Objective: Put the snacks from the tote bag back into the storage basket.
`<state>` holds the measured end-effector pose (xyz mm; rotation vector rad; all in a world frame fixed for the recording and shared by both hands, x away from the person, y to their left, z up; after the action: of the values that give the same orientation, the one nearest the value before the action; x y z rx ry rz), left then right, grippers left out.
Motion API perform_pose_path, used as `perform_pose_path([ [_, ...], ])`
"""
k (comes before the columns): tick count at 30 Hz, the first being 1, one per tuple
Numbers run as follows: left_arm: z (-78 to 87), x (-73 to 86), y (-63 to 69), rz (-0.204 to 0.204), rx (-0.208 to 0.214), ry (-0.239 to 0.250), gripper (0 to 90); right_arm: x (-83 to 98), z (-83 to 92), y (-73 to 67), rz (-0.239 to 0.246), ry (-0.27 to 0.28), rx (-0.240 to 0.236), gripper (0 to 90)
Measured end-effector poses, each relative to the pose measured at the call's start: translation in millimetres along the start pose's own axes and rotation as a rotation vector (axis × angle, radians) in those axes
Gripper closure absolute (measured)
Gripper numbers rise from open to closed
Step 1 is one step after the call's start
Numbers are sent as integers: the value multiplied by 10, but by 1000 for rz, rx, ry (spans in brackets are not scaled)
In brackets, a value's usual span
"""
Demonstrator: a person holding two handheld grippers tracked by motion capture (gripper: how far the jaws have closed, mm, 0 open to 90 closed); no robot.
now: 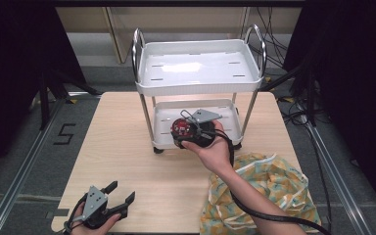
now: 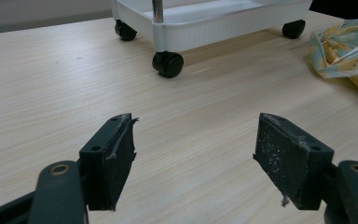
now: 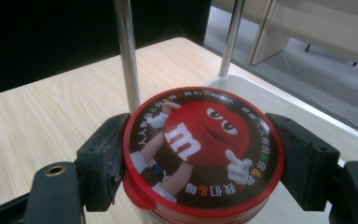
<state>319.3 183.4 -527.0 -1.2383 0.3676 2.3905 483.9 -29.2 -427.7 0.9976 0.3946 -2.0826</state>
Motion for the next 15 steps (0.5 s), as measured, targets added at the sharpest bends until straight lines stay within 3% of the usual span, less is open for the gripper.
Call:
perform_pose_path([
  [5,1,-1,0,0,0,1,278,-8,-8,10,-11,-10,16,269],
  [6,-2,-4,2,2,5,6,278,-41,-27,12,-2,11,28,269],
  [15,6,-3,-1,5,5,9,278,-52,-75,5,-15,-5,13,269],
])
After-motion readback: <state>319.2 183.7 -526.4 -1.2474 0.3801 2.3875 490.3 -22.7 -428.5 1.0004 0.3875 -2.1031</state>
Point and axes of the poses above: each handheld gripper's, and its own axes: z roughly backward along the jaws, x roughly out of its underside, y roughly to its right, the point moved 8 cm from there along -z, roughly forward along the jaws, and after that the axes turned 13 degrees about -y, right-handed, at the moved point
